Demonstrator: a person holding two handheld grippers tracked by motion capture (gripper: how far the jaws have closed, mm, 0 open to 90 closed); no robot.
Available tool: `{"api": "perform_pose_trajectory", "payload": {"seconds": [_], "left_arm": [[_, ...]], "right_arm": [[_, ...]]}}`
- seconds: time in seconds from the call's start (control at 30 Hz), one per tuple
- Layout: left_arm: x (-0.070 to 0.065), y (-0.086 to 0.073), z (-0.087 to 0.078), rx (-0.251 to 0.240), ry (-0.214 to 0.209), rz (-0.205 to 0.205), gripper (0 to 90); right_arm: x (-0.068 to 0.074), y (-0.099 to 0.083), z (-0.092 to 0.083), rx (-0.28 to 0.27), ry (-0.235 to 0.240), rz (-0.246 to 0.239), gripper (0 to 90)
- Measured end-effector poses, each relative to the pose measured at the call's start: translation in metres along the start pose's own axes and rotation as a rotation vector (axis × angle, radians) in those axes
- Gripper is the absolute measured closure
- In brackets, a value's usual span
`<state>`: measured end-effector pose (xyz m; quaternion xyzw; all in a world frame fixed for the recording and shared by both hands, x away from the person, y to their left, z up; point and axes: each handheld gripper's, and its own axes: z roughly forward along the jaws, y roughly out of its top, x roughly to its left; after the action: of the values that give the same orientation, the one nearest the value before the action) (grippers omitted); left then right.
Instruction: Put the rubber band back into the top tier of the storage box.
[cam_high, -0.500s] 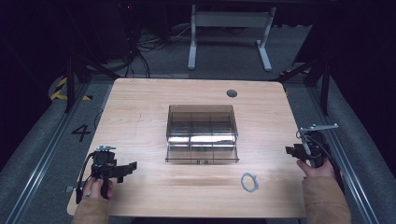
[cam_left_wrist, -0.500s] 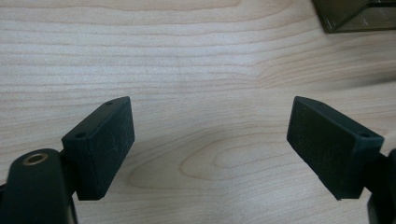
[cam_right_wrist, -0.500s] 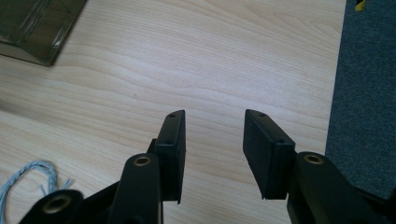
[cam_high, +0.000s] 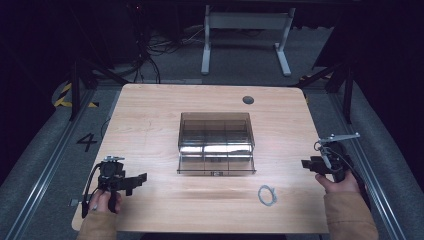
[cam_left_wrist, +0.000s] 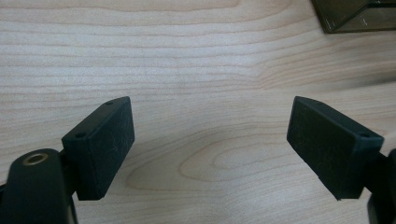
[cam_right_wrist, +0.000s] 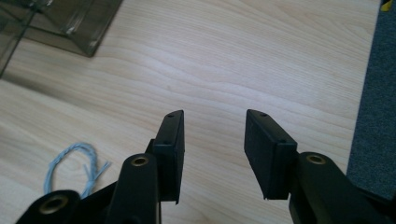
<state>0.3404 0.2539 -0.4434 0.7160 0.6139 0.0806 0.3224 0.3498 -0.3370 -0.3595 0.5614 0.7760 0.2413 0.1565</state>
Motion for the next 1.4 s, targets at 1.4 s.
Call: {"api": "perform_pose_trajectory", "payload": {"seconds": [1.4], "left_arm": [[-0.003,0.008,0.007,0.004,-0.011,0.015,15.8]], "right_arm": [[0.071,-0.005,0.005,0.117,0.150,-0.142,57.0]]}}
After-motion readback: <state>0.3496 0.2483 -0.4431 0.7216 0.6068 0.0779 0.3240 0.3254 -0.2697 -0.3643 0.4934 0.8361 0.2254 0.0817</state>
